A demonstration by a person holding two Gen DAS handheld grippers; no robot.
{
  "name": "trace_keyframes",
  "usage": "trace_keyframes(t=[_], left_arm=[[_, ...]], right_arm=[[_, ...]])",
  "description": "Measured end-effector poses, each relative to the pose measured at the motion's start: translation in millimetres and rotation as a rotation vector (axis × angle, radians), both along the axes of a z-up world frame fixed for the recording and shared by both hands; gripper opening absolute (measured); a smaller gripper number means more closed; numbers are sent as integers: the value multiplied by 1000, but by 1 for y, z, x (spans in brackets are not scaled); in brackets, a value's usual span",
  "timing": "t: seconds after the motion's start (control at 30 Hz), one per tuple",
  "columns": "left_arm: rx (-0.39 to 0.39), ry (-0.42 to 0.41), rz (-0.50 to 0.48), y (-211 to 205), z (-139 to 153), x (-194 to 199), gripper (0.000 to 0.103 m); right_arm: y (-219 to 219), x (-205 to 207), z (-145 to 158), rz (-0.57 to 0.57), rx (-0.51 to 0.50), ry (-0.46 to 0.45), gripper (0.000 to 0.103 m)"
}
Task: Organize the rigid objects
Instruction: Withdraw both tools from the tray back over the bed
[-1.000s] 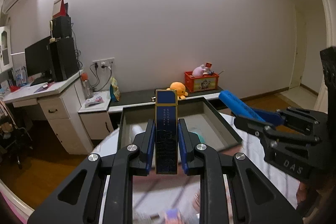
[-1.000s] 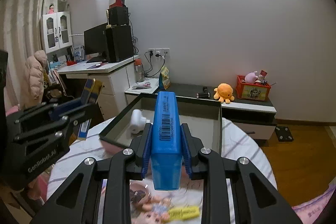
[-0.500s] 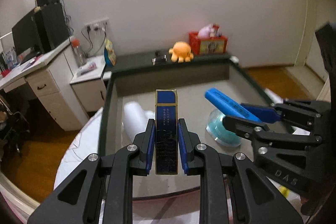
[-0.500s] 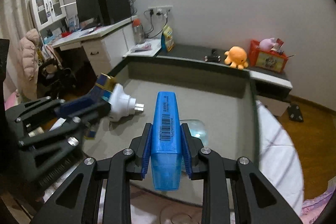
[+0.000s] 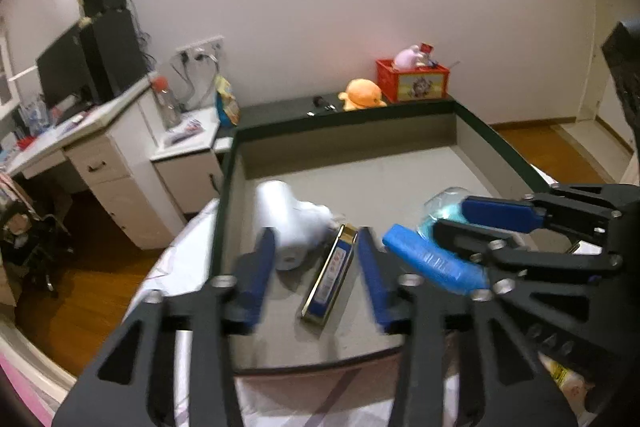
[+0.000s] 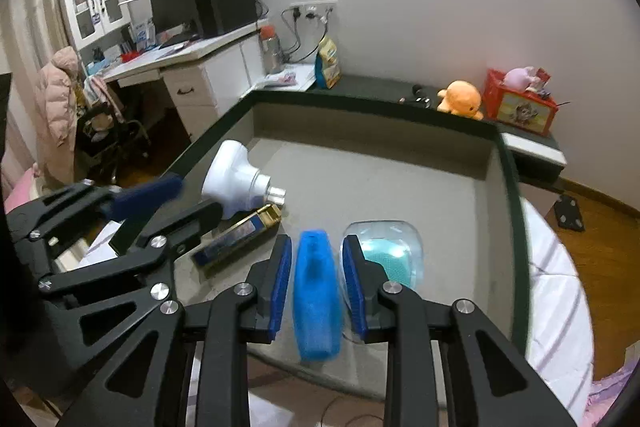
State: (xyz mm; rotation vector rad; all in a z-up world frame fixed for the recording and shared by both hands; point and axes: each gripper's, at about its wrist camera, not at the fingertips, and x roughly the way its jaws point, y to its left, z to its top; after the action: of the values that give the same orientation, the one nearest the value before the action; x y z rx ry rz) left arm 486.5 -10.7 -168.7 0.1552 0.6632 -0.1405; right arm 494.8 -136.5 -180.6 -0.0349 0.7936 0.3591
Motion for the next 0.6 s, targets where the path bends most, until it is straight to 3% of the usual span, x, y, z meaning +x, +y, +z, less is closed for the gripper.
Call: trace_keyframes(t=[0.03, 0.13, 0.17, 0.2, 0.27, 0.37, 0.6], left_arm=[[-7, -15, 8, 5, 5, -6, 59], [-25, -48, 39, 16, 21, -26, 67], [-41, -75, 60, 23, 30, -40, 78], [-53, -99, 68, 27, 36, -50, 86], [-74, -161, 76, 35, 50, -77, 91], [-88, -240, 91, 43, 70, -125, 99], [-143, -424, 100, 51, 101, -235, 103]], right_arm=[[-1, -4, 4, -1, 9, -8, 32], [-5, -23, 19, -35, -5, -58, 71], [-7, -32, 25, -45, 1, -79, 76], [-10, -42, 32, -47, 16, -101, 76], [-13, -65, 47, -52, 37, -145, 82], [-12, -104, 70, -54, 60, -213, 82], [-6, -203, 104, -34, 88, -339, 84]])
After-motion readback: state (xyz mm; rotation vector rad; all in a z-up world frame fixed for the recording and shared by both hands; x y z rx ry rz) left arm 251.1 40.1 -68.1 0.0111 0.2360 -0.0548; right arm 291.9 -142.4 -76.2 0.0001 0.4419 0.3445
